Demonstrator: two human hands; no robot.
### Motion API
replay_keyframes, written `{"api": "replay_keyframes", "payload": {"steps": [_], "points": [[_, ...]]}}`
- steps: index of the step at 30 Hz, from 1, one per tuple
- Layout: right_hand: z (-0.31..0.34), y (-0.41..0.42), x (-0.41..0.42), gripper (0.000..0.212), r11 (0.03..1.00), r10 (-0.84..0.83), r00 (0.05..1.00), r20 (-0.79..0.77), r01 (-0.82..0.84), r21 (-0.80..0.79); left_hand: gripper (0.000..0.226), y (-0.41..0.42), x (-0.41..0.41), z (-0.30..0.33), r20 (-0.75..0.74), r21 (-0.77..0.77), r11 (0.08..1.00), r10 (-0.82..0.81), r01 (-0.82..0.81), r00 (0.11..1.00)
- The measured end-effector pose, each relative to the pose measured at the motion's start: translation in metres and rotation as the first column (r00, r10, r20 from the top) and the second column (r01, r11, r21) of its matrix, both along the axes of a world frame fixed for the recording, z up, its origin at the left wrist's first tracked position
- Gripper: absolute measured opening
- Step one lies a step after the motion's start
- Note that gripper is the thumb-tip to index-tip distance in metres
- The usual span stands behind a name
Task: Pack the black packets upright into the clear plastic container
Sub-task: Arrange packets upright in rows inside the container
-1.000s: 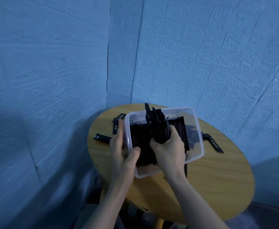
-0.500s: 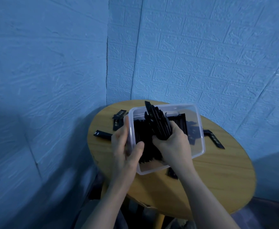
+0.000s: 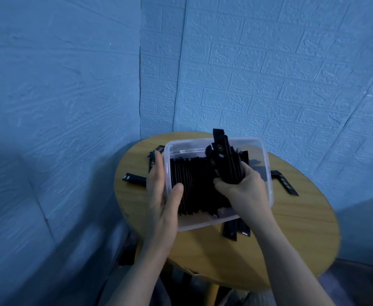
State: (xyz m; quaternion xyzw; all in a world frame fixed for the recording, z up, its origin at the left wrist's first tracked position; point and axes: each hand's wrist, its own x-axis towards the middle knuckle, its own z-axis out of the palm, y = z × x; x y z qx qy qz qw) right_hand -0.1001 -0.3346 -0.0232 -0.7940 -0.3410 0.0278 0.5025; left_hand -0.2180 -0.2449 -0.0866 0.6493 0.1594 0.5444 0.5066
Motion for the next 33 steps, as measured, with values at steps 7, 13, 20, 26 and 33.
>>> {"api": "replay_keyframes", "payload": {"steps": [7,13,20,26,33], "points": [[0.005,0.011,-0.001,0.019,0.990,0.026,0.989,0.146,-0.004,-0.143,0.052,0.002,0.003,0.000,0.057,0.036,0.999,-0.028,0.026,0.998],[-0.002,0.017,-0.007,0.019,0.996,-0.066,0.961,0.268,0.079,-0.038,0.053,0.003,0.004,-0.002,0.071,0.060,0.998,-0.025,0.020,0.997],[-0.010,0.023,-0.004,0.022,0.992,-0.022,0.950,0.313,0.060,-0.111,0.052,0.006,0.006,-0.004,0.100,0.055,0.998,-0.028,0.023,0.995],[-0.014,0.003,0.005,0.019,0.996,0.001,0.997,0.083,-0.008,0.090,0.054,0.004,0.005,-0.004,0.084,0.060,0.998,-0.030,0.025,0.996],[-0.018,0.000,0.009,0.029,0.985,0.151,0.987,-0.047,-0.146,0.091,0.054,0.004,0.005,-0.005,0.084,0.072,0.997,-0.043,0.037,0.996]]}}
